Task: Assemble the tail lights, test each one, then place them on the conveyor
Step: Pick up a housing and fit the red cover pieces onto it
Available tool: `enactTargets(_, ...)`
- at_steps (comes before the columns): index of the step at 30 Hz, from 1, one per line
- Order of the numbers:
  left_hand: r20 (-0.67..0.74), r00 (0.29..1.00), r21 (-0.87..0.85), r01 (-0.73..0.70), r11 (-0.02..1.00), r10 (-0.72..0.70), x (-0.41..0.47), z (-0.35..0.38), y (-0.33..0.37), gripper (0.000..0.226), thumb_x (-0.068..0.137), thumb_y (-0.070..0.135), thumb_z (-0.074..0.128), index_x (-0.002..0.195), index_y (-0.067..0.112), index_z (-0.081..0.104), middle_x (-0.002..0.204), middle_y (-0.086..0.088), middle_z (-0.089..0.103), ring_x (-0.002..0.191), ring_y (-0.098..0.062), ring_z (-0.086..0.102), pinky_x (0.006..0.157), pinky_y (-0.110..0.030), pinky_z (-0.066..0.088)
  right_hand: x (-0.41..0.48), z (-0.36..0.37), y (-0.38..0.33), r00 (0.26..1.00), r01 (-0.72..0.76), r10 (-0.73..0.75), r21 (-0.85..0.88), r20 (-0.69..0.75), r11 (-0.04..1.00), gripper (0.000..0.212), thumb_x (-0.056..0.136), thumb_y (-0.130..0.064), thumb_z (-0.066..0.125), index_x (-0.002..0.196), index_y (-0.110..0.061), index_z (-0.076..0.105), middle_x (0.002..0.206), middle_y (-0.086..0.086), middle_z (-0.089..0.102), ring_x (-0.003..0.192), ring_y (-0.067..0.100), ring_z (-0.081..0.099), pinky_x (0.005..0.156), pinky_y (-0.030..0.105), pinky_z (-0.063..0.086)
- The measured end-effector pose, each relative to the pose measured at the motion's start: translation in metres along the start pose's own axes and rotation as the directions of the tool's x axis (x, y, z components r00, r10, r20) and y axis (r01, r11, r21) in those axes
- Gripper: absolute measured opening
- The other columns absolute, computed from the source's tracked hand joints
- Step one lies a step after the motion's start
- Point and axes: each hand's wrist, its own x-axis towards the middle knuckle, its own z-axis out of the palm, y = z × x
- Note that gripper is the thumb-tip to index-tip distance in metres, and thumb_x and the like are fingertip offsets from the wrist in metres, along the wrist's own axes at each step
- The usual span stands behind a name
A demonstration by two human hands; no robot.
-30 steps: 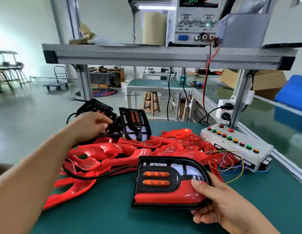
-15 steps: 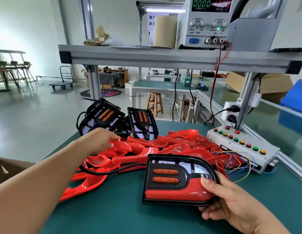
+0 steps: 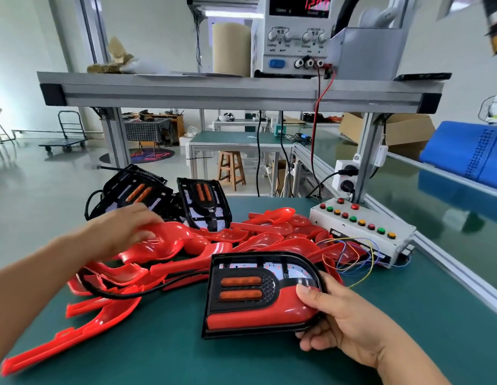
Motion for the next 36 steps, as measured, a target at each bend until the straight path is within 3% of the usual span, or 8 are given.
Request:
enactTargets(4,-0.082,0.979,0.057,-0.181,0.982,0.185,0.007,-0.017,0.017,0.034,0.085,0.028,0.068,0.118,0.019,0.068,0.100,0.008,0.055,0.092,-0.016,0.058,0.083,-0.030,0.045,0.001,0.000,0.001,1.000,0.001,-0.002,0.015,0.002,1.000,0.067,0.064,-0.042,0.077,0.121,-0.025,0.046,0.074,0.025,0.065,0.054,0.032,0.065,0.041,0.024,0.053)
enactTargets(10,-0.120,0.979,0.013,-0.165,0.986,0.165,0.009,-0.033,0.046,0.035,0.086,0.026,0.068,0.121,0.021,0.067,0.100,0.005,0.058,0.094,-0.021,0.061,0.081,-0.026,0.041,0.002,-0.001,0.002,1.000,0.014,-0.015,0.034,0.017,0.999,0.069,0.063,-0.043,0.078,0.122,-0.024,0.046,0.076,0.026,0.065,0.053,0.031,0.066,0.042,0.024,0.053)
enactTargets(12,-0.189,0.956,-0.081,-0.241,0.967,0.223,0.008,-0.042,0.076,0.038,0.084,0.037,0.063,0.120,0.026,0.067,0.097,0.012,0.058,0.089,-0.006,0.058,0.079,-0.018,0.043,0.002,-0.001,0.003,1.000,0.015,-0.016,0.027,0.019,1.000,0.071,0.062,-0.044,0.078,0.123,-0.024,0.046,0.076,0.025,0.065,0.053,0.031,0.066,0.042,0.024,0.053)
enactTargets(15,-0.121,0.921,-0.139,-0.386,0.912,0.371,0.014,-0.041,0.133,0.043,0.083,0.048,0.057,0.117,0.025,0.068,0.100,0.016,0.059,0.092,0.005,0.051,0.085,-0.001,0.036,0.003,-0.001,0.003,0.999,0.022,-0.023,0.034,0.031,0.999,0.073,0.062,-0.043,0.079,0.124,-0.025,0.045,0.077,0.025,0.066,0.054,0.031,0.067,0.042,0.024,0.053)
enactTargets(19,-0.030,0.895,-0.146,-0.444,0.884,0.444,0.024,-0.024,0.172,0.037,0.088,0.045,0.060,0.119,0.027,0.067,0.112,0.012,0.060,0.103,-0.004,0.057,0.095,-0.018,0.043,0.001,-0.001,0.004,0.996,0.057,-0.061,0.060,0.062,0.997,0.067,0.067,-0.038,0.078,0.124,-0.025,0.046,0.087,0.019,0.072,0.060,0.031,0.069,0.048,0.025,0.057)
enactTargets(24,-0.059,0.905,-0.140,-0.425,0.894,0.421,0.020,-0.005,0.185,0.037,0.089,0.044,0.061,0.120,0.026,0.067,0.113,0.009,0.060,0.101,-0.011,0.061,0.087,-0.035,0.053,0.002,0.000,0.008,0.993,0.113,-0.113,0.042,0.014,0.993,0.066,0.062,-0.040,0.076,0.122,-0.028,0.051,0.099,0.009,0.074,0.077,0.033,0.071,0.059,0.029,0.059)
enactTargets(32,-0.044,0.918,-0.179,-0.395,0.901,0.394,0.019,0.004,0.191,0.039,0.088,0.047,0.057,0.118,0.024,0.069,0.108,0.012,0.062,0.101,-0.005,0.058,0.094,-0.021,0.046,0.004,0.000,0.010,0.990,0.140,-0.140,0.069,-0.002,0.988,0.066,0.061,-0.037,0.077,0.122,-0.026,0.053,0.103,0.009,0.072,0.077,0.027,0.072,0.058,0.030,0.057)
enactTargets(36,-0.043,0.924,-0.221,-0.379,0.899,0.379,0.016,0.006,0.192,0.045,0.086,0.048,0.052,0.121,0.025,0.068,0.104,0.014,0.058,0.101,-0.005,0.055,0.092,-0.031,0.050,0.005,-0.001,0.011,0.988,0.157,-0.157,0.087,-0.009,0.984,0.065,0.060,-0.036,0.077,0.120,-0.029,0.054,0.104,0.004,0.071,0.082,0.020,0.071,0.060,0.031,0.057)
